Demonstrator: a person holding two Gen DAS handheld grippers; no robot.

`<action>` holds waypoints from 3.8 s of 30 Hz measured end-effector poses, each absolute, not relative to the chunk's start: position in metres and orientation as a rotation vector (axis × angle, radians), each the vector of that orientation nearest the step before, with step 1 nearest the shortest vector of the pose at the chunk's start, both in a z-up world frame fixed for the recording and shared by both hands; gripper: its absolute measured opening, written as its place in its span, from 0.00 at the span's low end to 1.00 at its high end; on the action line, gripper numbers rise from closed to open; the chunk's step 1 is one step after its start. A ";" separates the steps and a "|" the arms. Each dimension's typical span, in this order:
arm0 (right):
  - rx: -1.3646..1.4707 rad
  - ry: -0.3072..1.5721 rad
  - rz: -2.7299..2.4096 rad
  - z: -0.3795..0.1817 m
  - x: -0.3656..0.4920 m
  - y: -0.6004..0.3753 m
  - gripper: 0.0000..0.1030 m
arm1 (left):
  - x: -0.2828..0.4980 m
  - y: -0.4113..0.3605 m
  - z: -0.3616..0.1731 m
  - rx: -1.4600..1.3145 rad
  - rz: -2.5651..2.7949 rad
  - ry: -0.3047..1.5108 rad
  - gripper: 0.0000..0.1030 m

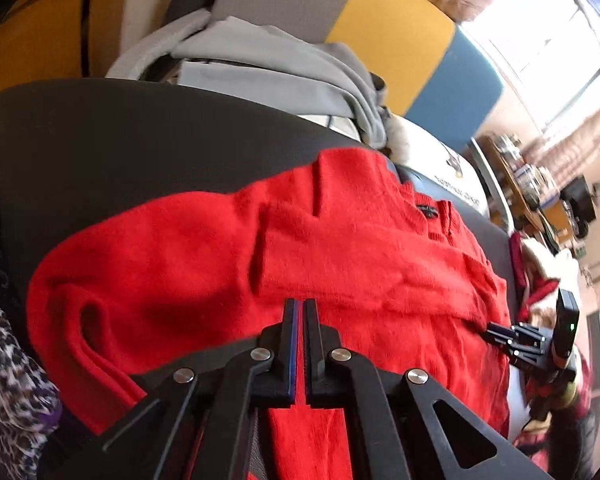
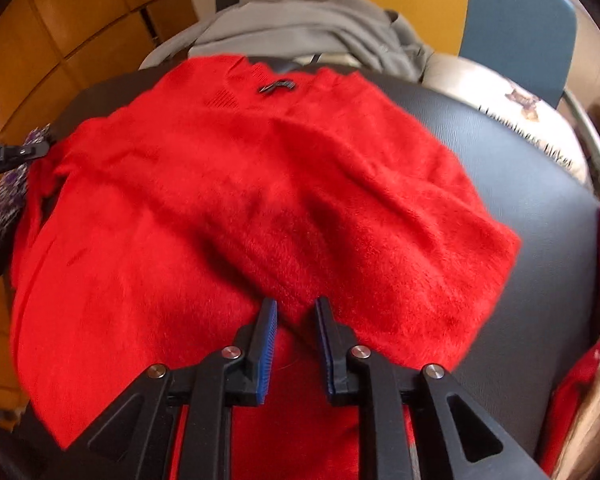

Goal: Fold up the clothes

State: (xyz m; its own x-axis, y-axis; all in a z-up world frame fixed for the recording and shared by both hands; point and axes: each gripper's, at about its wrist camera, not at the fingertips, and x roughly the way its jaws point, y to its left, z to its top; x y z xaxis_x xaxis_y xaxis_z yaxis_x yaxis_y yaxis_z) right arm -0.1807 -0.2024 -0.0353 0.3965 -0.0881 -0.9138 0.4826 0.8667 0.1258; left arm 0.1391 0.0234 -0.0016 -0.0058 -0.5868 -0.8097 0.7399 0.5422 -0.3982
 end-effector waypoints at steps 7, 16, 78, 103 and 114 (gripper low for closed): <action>0.430 0.933 -0.400 -0.043 -0.216 -0.199 0.16 | 0.088 -0.015 -0.030 0.282 -1.085 1.129 0.35; 0.319 0.840 -0.562 -0.044 -0.225 -0.167 0.18 | 0.069 0.034 -0.021 0.251 -0.995 1.102 0.53; 0.223 0.836 -0.612 -0.044 -0.216 -0.159 0.21 | 0.005 -0.142 -0.010 0.206 -1.293 1.246 0.20; 0.517 0.850 -0.596 -0.021 -0.130 -0.200 0.17 | 0.054 0.055 -0.066 0.024 -1.115 1.180 0.61; 0.283 0.563 -0.583 0.143 -0.142 -0.177 0.02 | 0.064 0.053 -0.057 0.009 -1.112 1.162 0.65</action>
State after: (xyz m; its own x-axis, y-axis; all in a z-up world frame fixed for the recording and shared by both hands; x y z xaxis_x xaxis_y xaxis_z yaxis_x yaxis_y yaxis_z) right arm -0.1421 -0.1769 0.1428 0.6916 -0.4389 -0.5736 0.5887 0.8027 0.0956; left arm 0.0640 0.0528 -0.0574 -0.0379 -0.6867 -0.7260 0.6953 0.5037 -0.5127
